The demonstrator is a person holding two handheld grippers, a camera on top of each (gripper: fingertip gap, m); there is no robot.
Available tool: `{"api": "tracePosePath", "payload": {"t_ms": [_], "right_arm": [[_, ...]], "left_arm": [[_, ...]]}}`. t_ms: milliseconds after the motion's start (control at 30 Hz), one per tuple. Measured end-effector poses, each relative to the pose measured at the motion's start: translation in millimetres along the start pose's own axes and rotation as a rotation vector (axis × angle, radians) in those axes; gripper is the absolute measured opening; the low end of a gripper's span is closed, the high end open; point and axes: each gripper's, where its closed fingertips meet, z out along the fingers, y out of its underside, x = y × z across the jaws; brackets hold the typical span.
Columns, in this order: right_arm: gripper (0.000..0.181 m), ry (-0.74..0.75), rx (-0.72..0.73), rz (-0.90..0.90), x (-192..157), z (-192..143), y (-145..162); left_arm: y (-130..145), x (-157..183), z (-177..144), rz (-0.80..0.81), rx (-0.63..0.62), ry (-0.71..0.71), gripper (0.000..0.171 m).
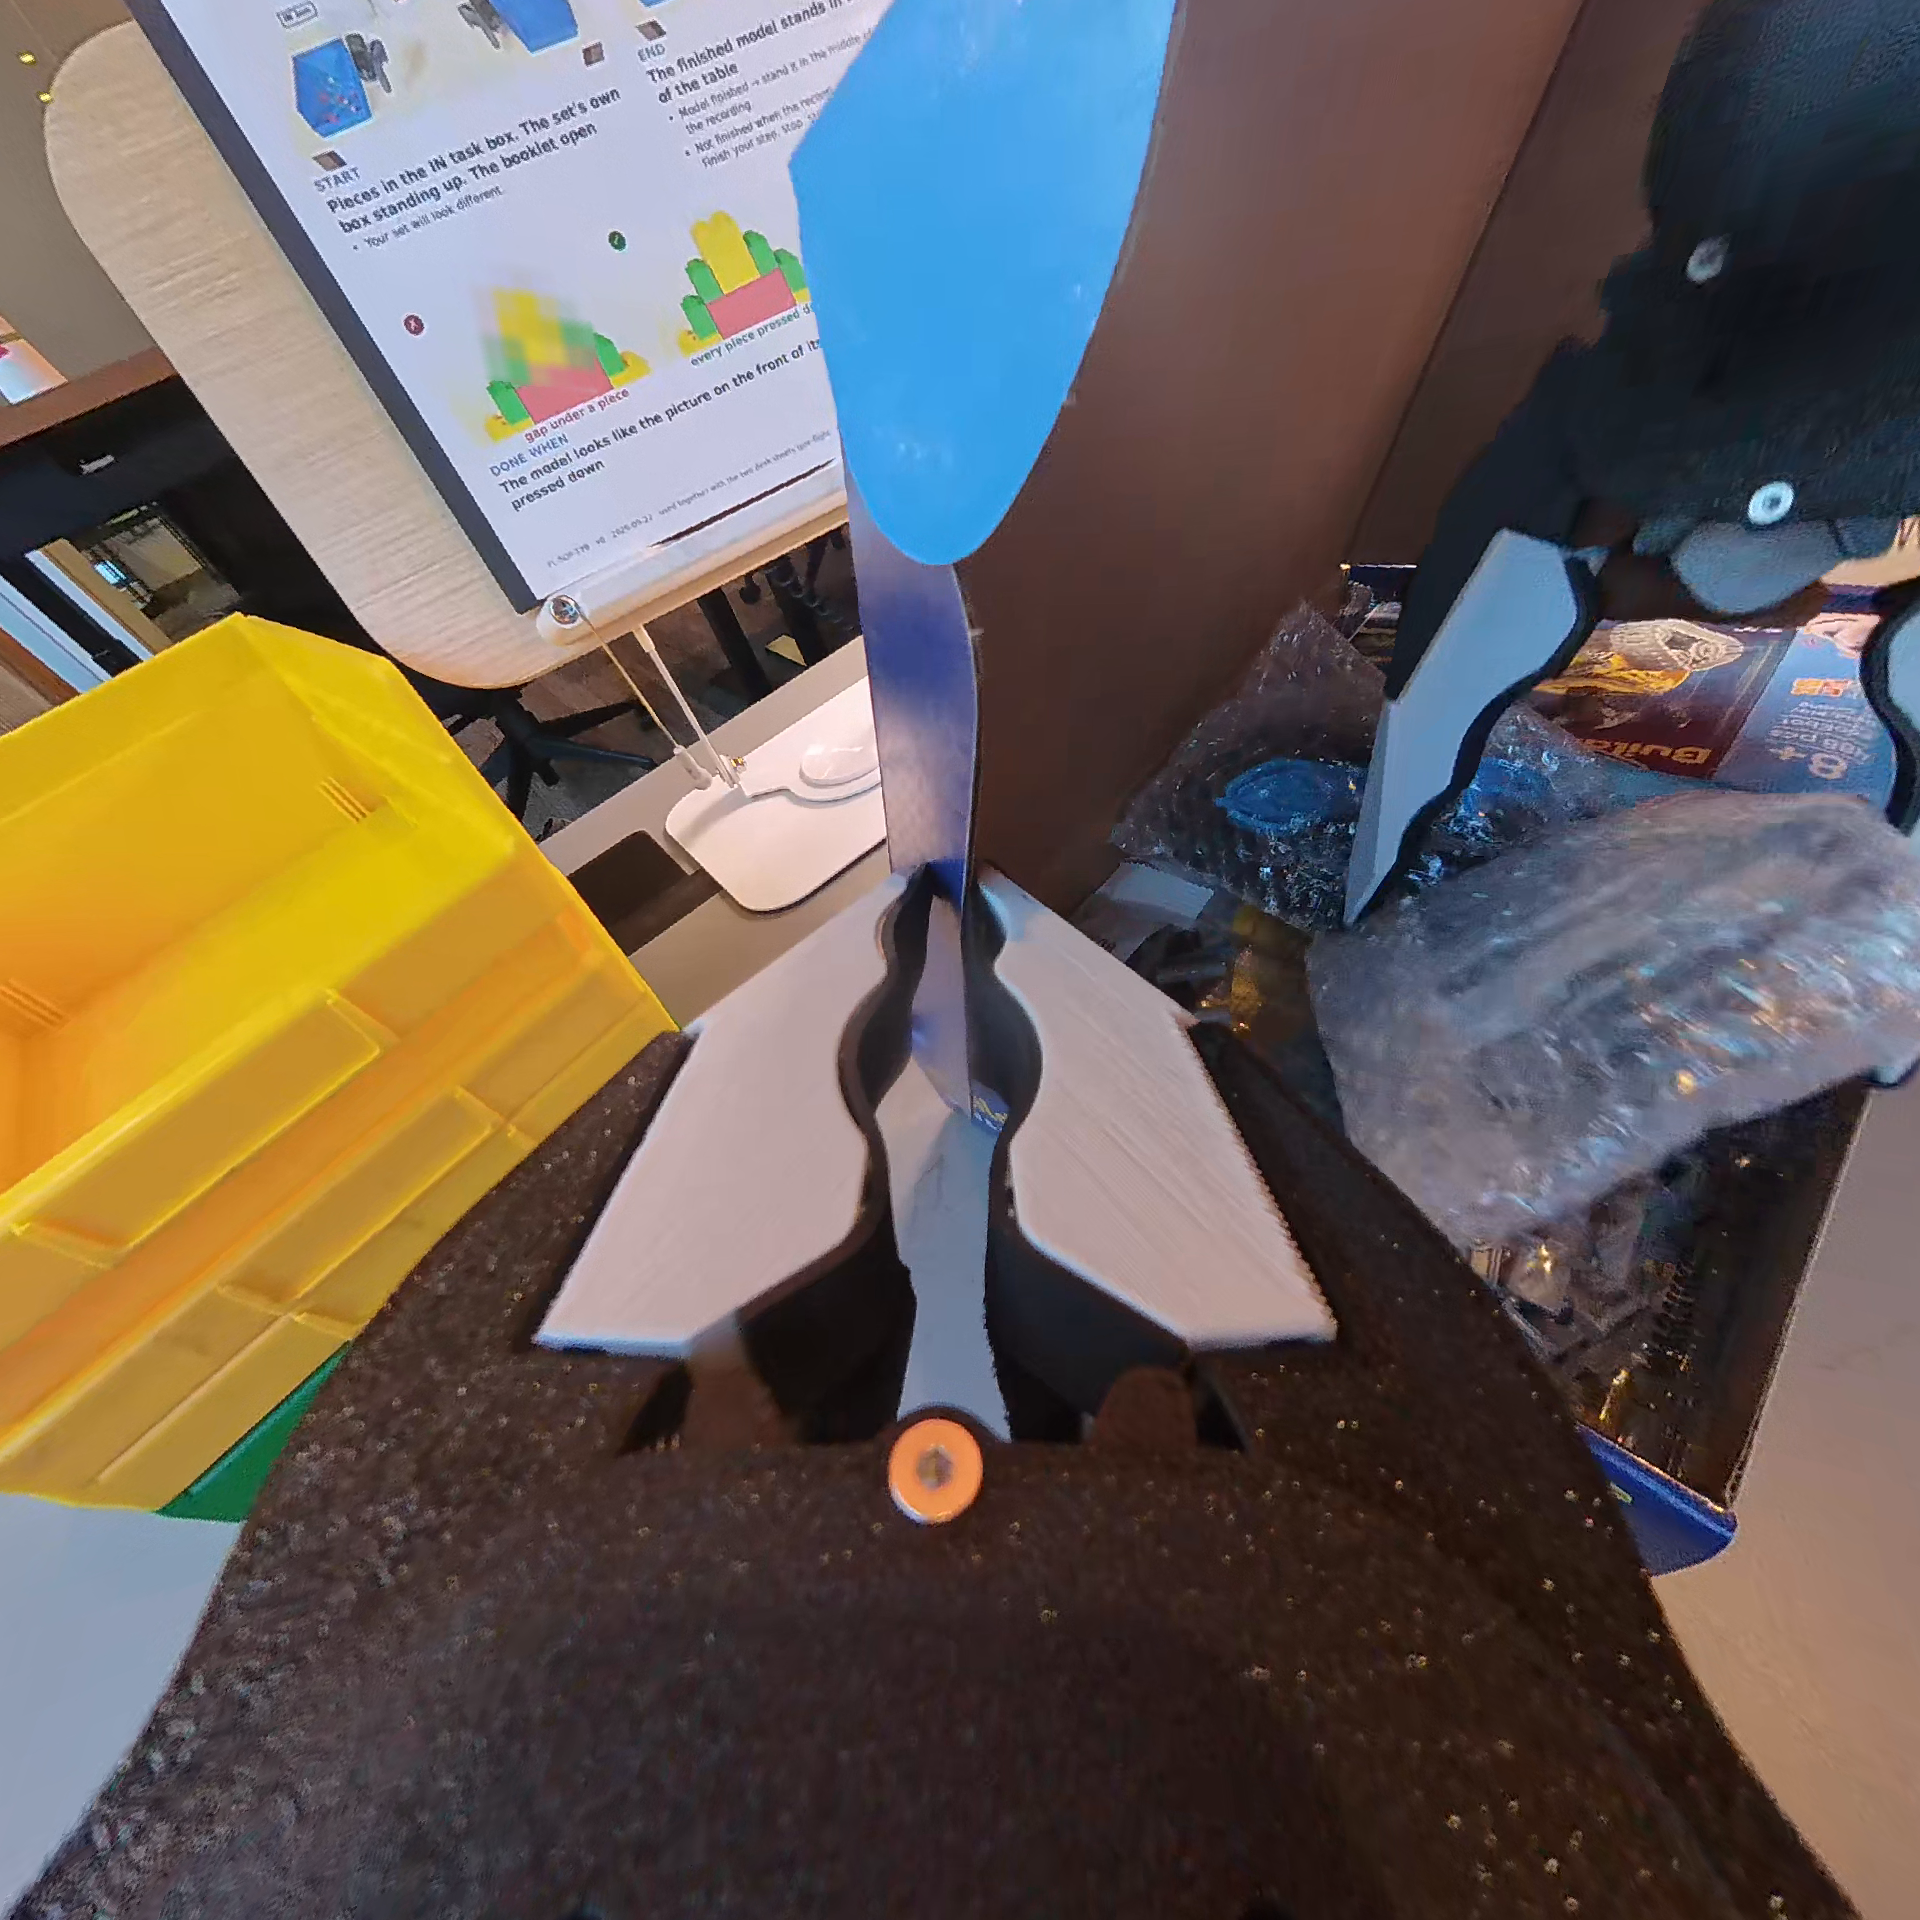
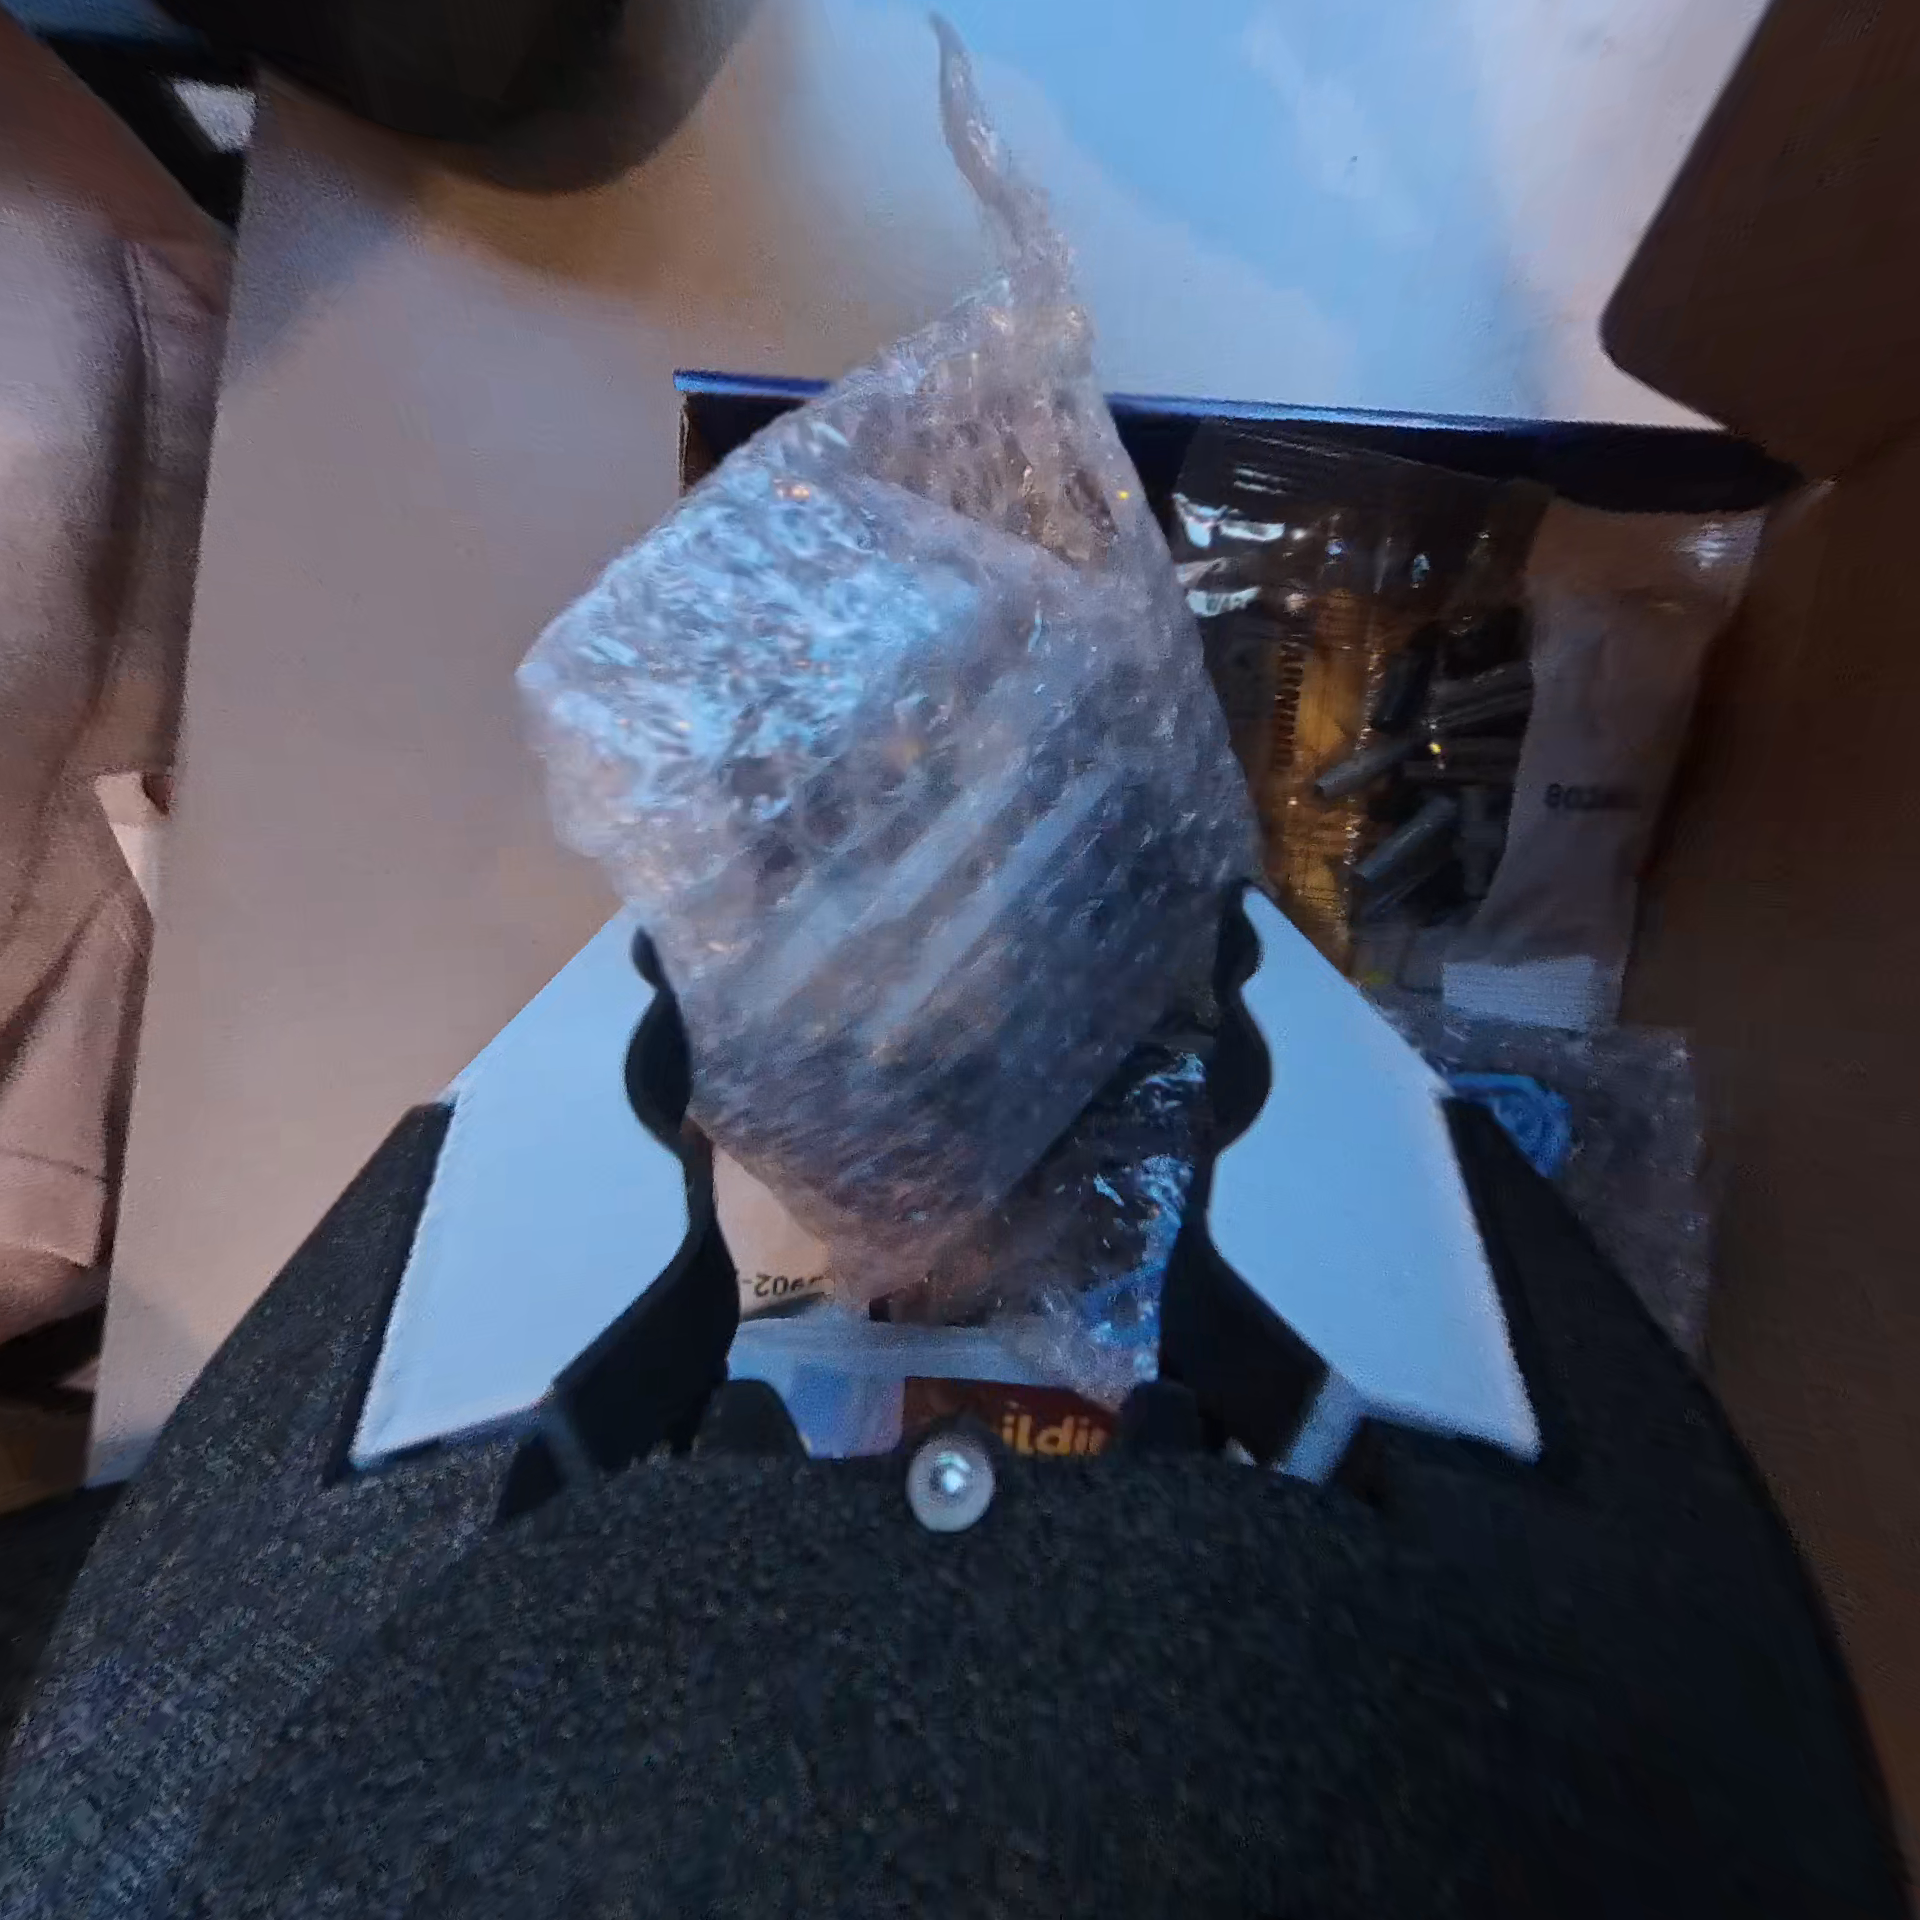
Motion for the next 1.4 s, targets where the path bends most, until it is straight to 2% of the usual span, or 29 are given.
{"api": "tracePosePath", "payload": {"t_ms": [67, 133, 200, 300, 433, 500, 533, 633, 667, 733, 800, 900, 967, 1033, 1067, 1100, 1133, 1233, 1300, 1400], "right_arm": [[0.075, 0.022, 0.055, 0.059, 4.4, -12.5, -3.5], [0.060, 0.075, 0.115, 0.111, 10.1, -26.5, -8.6], [0.043, 0.196, 0.134, 0.157, 23.3, -39.5, -8.8], [0.037, 0.369, 0.145, 0.139, 33.4, -56.7, -11.8], [0.035, 0.783, 0.052, -0.063, 54.5, -91.4, -16.5], [0.035, 0.979, -0.182, -0.192, 65.0, -100.9, -5.0], [0.035, 0.990, -0.291, -0.194, 66.8, -93.5, 5.2], [0.041, 0.955, -0.465, -0.263, 71.4, -51.0, 29.7], [0.043, 0.964, -0.467, -0.336, 70.4, -42.5, 25.0], [0.045, 0.867, -0.389, -0.381, 55.0, -27.4, 12.2], [0.065, 0.678, -0.221, -0.300, 34.0, -18.8, -0.2], [0.073, 0.530, 0.040, -0.096, 22.8, -40.7, -20.9], [0.077, 0.559, 0.082, 0.024, 38.7, -60.7, -11.6], [0.090, 0.509, 0.056, 0.174, 49.5, -54.2, 14.1], [0.089, 0.437, 0.068, 0.245, 46.8, -40.0, 21.6], [0.086, 0.454, 0.092, 0.270, 51.9, -31.9, 23.1], [0.072, 0.508, 0.103, 0.224, 55.2, -32.0, 20.0], [0.070, 0.416, 0.112, 0.263, 28.6, -18.4, -0.2], [0.070, 0.358, 0.021, 0.332, 11.7, -3.0, 6.0], [0.069, 0.404, -0.054, 0.333, 7.9, -0.3, 14.1]], "left_arm": [[0.0, -0.2, -0.1, -0.003, 0.002, 0.001, 0.004], [0.3, 0.0, -0.4, -0.003, 0.003, 0.000, 0.004], [0.2, 0.0, -0.2, -0.004, 0.005, -0.002, 0.004], [-0.3, -0.5, 0.2, -0.005, 0.007, -0.005, 0.004], [-0.3, -0.7, 0.1, -0.008, 0.009, -0.006, 0.004], [-0.7, -0.6, 0.8, -0.010, 0.010, -0.008, 0.004], [-1.1, -0.7, 1.2, -0.009, 0.010, -0.010, 0.004], [-0.8, -0.8, 1.2, -0.008, 0.007, -0.012, 0.004], [-0.7, -1.0, 1.0, -0.008, 0.008, -0.013, 0.004], [-0.6, -1.6, -0.1, -0.009, 0.009, -0.015, 0.004], [-0.3, -1.6, -0.5, -0.016, 0.013, -0.011, 0.004], [-0.5, -1.5, -0.2, -0.016, 0.015, -0.010, 0.004], [-0.5, -1.6, -0.2, -0.019, 0.016, -0.009, 0.004], [-0.7, -1.3, 0.0, -0.023, 0.017, -0.009, 0.004], [-0.9, -1.2, 0.3, -0.023, 0.017, -0.010, 0.004], [-1.1, -1.1, 0.5, -0.023, 0.017, -0.011, 0.004], [-1.3, -1.3, 0.6, -0.022, 0.016, -0.013, 0.004], [-1.1, -1.4, 0.5, -0.026, 0.018, -0.011, 0.004], [-1.4, -1.5, 0.6, -0.026, 0.017, -0.012, 0.004], [-1.4, -1.5, 0.4, -0.024, 0.019, -0.014, 0.004]]}}
